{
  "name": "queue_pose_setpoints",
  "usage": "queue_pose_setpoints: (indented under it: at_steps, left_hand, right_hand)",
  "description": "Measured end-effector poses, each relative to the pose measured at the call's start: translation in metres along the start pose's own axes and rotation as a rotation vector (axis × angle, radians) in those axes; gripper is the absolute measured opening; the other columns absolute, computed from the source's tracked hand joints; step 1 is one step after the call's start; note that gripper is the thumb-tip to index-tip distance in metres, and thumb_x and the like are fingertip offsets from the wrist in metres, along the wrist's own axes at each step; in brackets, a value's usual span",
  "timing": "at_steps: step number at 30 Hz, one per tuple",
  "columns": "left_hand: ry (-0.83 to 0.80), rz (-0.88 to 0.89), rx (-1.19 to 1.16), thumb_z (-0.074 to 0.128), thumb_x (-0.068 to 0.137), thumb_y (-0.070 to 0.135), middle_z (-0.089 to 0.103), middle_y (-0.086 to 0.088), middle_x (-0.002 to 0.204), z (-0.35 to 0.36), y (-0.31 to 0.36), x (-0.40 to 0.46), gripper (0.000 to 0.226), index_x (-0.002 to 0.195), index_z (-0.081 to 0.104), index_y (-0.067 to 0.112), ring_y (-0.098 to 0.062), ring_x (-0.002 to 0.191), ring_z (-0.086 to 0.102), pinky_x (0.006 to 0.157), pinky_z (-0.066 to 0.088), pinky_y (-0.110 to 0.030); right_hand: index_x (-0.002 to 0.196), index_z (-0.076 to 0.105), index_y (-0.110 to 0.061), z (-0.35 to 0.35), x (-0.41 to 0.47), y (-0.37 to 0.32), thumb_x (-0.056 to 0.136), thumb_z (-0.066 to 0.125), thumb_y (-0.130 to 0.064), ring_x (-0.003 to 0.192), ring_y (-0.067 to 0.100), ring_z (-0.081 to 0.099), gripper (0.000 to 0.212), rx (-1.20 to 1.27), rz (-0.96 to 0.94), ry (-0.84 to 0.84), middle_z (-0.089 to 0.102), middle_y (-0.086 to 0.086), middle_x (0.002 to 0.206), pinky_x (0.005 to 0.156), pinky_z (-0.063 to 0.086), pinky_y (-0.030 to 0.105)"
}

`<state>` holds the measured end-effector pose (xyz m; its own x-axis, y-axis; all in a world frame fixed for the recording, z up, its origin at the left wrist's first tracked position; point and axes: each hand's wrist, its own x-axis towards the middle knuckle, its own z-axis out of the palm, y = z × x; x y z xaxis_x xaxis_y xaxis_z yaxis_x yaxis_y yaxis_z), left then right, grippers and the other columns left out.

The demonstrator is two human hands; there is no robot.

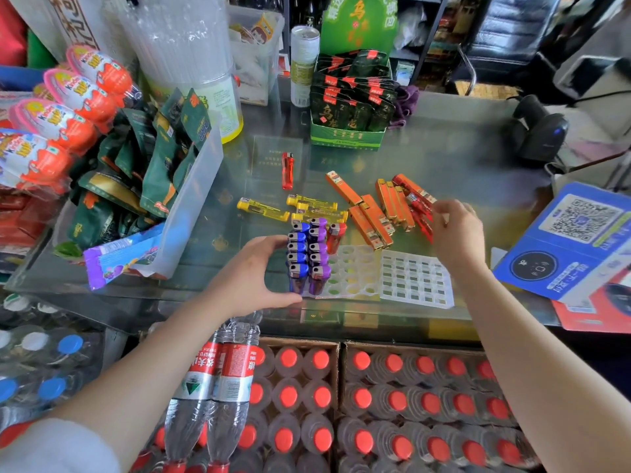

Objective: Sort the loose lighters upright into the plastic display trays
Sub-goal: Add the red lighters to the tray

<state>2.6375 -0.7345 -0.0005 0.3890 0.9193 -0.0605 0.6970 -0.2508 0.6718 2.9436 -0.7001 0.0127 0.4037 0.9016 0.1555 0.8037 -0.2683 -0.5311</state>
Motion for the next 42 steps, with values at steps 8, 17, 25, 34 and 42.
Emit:
queue_pose_setpoints:
  at_steps: [8, 17, 25, 34, 42]
  left_hand:
    - [-0.01, -0.039, 0.037, 0.079, 0.058, 0.043, 0.042, 0.003, 0.134, 0.0, 0.003, 0.0, 0.087, 0.131, 0.035, 0.027, -0.003, 0.114, 0.037, 0.097, 0.031, -0.028]
    - [-0.001, -0.044, 0.025, 0.082, 0.06, 0.033, 0.035, 0.022, 0.11, -0.005, 0.015, -0.003, 0.082, 0.129, 0.037, 0.027, 0.003, 0.106, 0.033, 0.088, 0.029, -0.022]
    - [0.004, -0.053, -0.004, 0.082, 0.059, 0.034, 0.037, 0.019, 0.112, -0.003, 0.012, -0.004, 0.082, 0.128, 0.037, 0.027, 0.002, 0.105, 0.036, 0.089, 0.03, -0.023]
    - [0.022, -0.029, -0.022, 0.081, 0.058, 0.038, 0.04, 0.019, 0.115, -0.001, 0.006, -0.003, 0.082, 0.128, 0.039, 0.028, 0.002, 0.107, 0.037, 0.091, 0.031, -0.023]
    - [0.024, -0.007, -0.034, 0.082, 0.059, 0.034, 0.04, 0.019, 0.114, -0.001, 0.006, -0.004, 0.081, 0.128, 0.04, 0.026, 0.001, 0.109, 0.037, 0.09, 0.031, -0.023]
  right_hand:
    - [0.106, 0.062, -0.007, 0.006, 0.029, 0.0, 0.087, 0.049, -0.009, 0.088, 0.033, 0.058, 0.023, -0.069, 0.022, -0.153, 0.064, 0.019, 0.104, 0.076, 0.047, 0.034]
    - [0.104, 0.062, -0.011, -0.004, 0.003, -0.02, 0.083, 0.063, -0.015, 0.073, 0.013, 0.054, 0.022, 0.134, -0.124, -0.135, 0.062, 0.002, 0.094, 0.063, 0.039, 0.02]
    - [0.08, 0.053, -0.006, 0.007, -0.054, -0.058, 0.079, 0.068, -0.013, 0.058, -0.002, 0.064, 0.016, 0.427, -0.404, -0.508, 0.064, -0.009, 0.068, 0.057, 0.052, 0.013]
    - [0.089, 0.056, -0.003, 0.022, -0.068, -0.059, 0.079, 0.068, -0.013, 0.058, 0.0, 0.064, 0.019, 0.447, -0.352, -0.424, 0.071, 0.004, 0.077, 0.063, 0.056, 0.02]
    - [0.084, 0.047, -0.009, 0.03, -0.075, -0.074, 0.082, 0.065, -0.03, 0.064, 0.025, 0.053, 0.027, 0.113, -0.428, -0.24, 0.056, 0.001, 0.075, 0.054, 0.04, 0.03]
